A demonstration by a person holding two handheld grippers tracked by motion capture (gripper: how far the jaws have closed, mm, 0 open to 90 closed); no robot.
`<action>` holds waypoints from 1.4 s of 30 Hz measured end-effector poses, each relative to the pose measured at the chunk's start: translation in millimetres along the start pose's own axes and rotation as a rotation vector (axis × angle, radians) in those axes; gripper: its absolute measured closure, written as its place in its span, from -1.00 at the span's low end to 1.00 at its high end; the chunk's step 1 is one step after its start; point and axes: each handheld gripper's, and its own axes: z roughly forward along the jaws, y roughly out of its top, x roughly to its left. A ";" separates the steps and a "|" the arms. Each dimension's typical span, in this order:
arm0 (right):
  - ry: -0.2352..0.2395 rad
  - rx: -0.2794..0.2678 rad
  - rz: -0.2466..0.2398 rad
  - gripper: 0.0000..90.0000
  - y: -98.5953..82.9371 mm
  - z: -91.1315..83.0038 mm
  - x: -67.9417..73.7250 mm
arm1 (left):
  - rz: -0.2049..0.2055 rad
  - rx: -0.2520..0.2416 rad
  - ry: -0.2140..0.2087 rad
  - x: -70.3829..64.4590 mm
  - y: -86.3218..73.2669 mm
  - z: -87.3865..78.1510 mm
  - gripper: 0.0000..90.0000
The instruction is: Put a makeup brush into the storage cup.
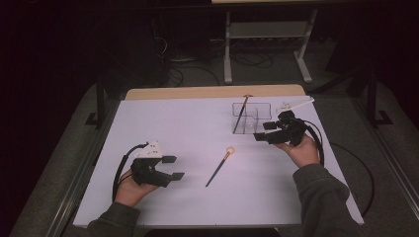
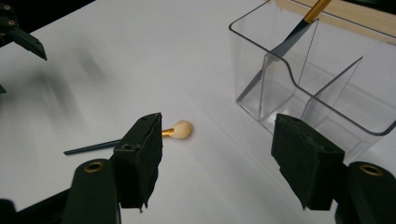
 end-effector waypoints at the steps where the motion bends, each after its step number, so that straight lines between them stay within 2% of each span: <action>1: 0.002 0.001 0.002 -0.28 -1.2 0.1 0.3 | 0.001 0.001 0.000 0.0 -0.3 0.2 -0.29; 2: 0.003 0.003 0.012 -0.28 -2.1 0.2 1.5 | 0.000 0.000 0.001 -0.1 -0.5 0.4 -0.29; 5: -0.001 0.002 -0.002 -0.29 -5.3 0.2 2.8 | -0.006 -0.005 0.003 0.7 -0.4 0.7 -0.29; 15: 0.002 -0.012 0.007 -0.32 -18.2 -8.9 8.4 | -0.019 0.004 0.007 -0.2 0.7 1.5 -0.31; 20: 0.008 -0.029 0.003 -0.32 -29.3 -12.8 10.3 | -0.011 0.013 0.007 -2.1 3.1 2.9 -0.32; 22: 0.015 -0.028 0.015 -0.32 -33.3 -12.8 11.6 | -0.014 0.011 0.014 -3.6 4.5 2.7 -0.32; 23: 0.015 -0.032 0.003 -0.32 -35.3 -12.7 11.9 | -0.011 0.006 0.018 -3.9 5.1 2.5 -0.31; 28: 0.022 -0.036 0.001 -0.33 -42.8 -13.6 15.1 | -0.036 -0.004 0.013 -4.0 7.1 3.0 -0.31; 30: 0.021 -0.041 0.000 -0.33 -44.4 -14.5 16.5 | -0.027 0.001 0.020 -2.9 8.1 3.4 -0.31; 33: 0.030 -0.052 0.005 -0.33 -48.6 -15.8 17.9 | -0.051 0.005 0.025 -2.1 9.8 3.9 -0.31; 36: 0.032 -0.037 0.002 -0.34 -55.9 -14.9 19.6 | -0.060 0.006 0.037 -0.6 12.4 4.0 -0.32; 42: 0.043 -0.040 0.022 -0.34 -71.2 -15.4 20.0 | -0.048 0.029 0.041 -1.3 18.8 7.4 -0.33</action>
